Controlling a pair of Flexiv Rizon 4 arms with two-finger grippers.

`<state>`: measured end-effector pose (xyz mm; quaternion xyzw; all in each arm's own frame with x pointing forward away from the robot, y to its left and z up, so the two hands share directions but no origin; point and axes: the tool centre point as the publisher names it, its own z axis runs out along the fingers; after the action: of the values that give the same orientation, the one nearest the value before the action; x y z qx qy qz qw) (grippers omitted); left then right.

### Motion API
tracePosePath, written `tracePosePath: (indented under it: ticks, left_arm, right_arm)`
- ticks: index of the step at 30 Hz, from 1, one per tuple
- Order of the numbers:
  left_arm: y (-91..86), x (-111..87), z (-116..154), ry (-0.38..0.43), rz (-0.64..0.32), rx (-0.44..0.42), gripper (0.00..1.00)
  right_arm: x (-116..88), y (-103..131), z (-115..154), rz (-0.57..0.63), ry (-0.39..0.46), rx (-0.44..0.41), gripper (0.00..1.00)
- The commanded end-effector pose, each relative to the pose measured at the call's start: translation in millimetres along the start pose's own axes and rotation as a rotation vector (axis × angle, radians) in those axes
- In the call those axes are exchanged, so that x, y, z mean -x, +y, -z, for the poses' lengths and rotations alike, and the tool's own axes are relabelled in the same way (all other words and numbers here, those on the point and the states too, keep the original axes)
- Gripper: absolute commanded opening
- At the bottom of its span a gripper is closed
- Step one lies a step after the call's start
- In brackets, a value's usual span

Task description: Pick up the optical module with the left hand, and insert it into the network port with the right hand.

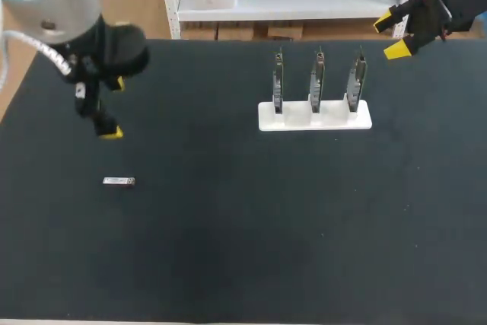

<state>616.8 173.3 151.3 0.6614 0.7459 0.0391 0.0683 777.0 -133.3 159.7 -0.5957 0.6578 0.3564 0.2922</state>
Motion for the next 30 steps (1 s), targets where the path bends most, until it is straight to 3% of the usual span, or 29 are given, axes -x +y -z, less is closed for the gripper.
tracePosePath:
  ticks: [1,10,30]
  left_arm:
    - [-15.6,-6.8,-11,0.008,0.004,0.007,1.00]
    - [-34.2,-31.4,-56,0.004,0.032,-0.072,1.00]
    - [-38.6,-51.4,-117,0.004,-0.017,-0.149,1.00]
  right_arm:
    - [0,2,0,0.001,0.000,-0.004,1.00]
    - [0,2,0,0.001,0.000,-0.004,1.00]
    - [0,2,0,0.001,0.000,-0.004,1.00]
